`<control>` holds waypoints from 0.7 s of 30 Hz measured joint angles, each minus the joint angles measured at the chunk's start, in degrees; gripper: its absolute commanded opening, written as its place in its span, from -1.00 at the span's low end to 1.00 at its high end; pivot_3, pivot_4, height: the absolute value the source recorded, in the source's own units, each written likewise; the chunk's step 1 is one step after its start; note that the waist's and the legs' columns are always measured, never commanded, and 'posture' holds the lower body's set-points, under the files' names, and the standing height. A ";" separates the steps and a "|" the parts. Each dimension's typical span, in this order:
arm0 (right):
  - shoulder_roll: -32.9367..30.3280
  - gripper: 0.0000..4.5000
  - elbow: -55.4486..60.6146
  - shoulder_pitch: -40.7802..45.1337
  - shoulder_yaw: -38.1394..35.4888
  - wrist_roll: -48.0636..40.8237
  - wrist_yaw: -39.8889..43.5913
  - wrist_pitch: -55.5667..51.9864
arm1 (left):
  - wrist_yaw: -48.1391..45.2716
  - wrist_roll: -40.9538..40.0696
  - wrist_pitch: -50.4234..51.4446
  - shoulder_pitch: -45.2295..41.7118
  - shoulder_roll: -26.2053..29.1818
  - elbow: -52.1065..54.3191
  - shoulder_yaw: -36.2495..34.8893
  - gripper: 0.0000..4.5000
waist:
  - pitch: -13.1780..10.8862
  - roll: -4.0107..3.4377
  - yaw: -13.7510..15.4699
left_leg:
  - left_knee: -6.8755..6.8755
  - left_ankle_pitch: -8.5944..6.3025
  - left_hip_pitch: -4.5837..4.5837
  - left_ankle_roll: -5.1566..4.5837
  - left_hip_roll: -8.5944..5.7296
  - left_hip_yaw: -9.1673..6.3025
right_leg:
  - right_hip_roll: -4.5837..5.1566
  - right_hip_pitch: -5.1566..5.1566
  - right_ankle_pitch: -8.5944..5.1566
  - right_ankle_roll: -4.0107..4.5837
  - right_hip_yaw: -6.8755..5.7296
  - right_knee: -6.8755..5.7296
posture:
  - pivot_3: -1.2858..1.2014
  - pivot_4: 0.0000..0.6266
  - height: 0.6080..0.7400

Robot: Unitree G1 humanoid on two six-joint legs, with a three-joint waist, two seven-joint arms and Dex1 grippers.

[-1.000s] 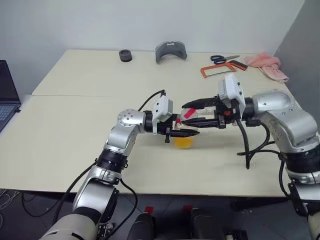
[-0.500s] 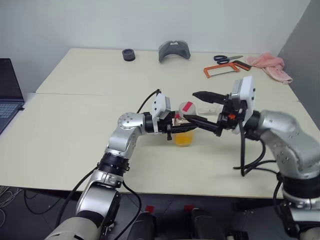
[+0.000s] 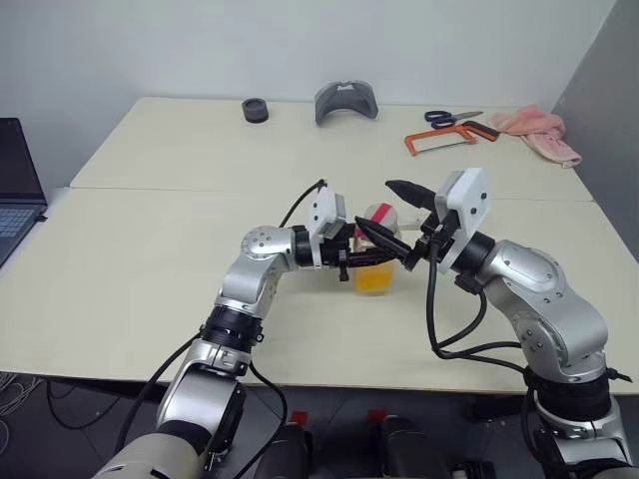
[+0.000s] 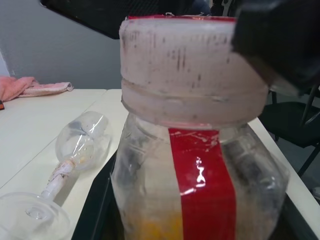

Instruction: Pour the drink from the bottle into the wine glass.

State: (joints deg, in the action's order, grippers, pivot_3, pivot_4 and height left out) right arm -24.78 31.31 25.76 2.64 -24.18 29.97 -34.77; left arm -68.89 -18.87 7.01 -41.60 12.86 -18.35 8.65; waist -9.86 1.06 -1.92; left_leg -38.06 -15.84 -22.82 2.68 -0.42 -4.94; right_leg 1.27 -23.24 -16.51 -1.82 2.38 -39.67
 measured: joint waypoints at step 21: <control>-6.20 0.72 6.36 -6.13 -9.46 -12.35 -0.02 -7.80 | 0.88 0.01 -0.26 0.01 -0.01 -0.02 -0.06 -0.26 | 0.00 0.00 0.01 | 0.00 -0.01 0.00 -0.01 0.00 0.07 | 0.00 0.02 0.00 0.00 0.02 0.01 | 0.03 -0.52 1.00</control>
State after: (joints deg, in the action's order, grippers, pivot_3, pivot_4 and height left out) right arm -30.98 37.67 19.64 -6.82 -36.53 29.95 -42.57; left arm -68.01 -18.85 6.75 -41.59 12.86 -18.37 8.59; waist -9.86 1.06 -1.90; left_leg -38.06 -15.85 -22.82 2.66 -0.41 -4.87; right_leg 1.27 -23.22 -16.51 -1.82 2.39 -39.66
